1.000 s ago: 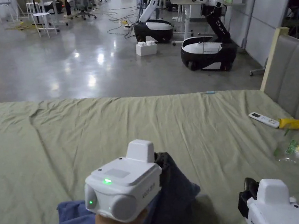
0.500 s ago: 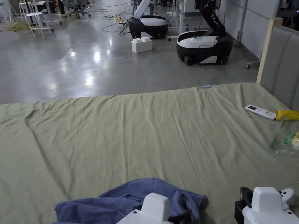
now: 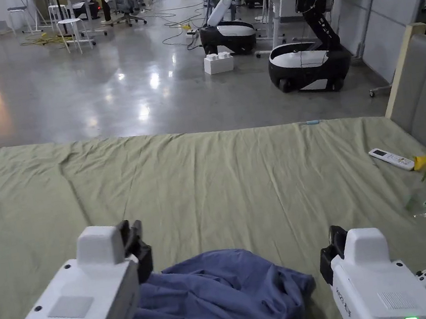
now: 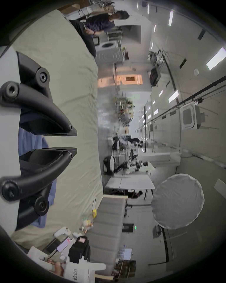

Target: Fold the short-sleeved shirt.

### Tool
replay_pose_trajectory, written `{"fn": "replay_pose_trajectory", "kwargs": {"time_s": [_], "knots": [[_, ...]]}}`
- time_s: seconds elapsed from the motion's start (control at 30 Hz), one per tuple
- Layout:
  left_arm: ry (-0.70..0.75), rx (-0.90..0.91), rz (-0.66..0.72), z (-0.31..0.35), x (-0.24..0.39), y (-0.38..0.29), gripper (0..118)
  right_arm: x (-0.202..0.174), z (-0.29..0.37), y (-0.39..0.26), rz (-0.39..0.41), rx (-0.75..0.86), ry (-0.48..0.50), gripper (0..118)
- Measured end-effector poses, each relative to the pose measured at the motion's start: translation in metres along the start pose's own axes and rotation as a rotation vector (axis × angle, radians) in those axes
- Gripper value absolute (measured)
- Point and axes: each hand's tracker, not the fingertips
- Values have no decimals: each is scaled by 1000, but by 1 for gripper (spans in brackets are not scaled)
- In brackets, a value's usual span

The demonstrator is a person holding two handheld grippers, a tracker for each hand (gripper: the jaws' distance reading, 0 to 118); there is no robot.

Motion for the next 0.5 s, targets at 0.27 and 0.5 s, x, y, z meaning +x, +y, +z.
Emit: {"fn": "replay_pose_trajectory", "kwargs": {"time_s": [0.27,0.5], "knots": [[101,-28,63,5,-52,2,1,-17,1,22,21,86,23,0],[98,-208,102,-5,-76,-23,1,-26,-3,26,33,88,39,0]]}}
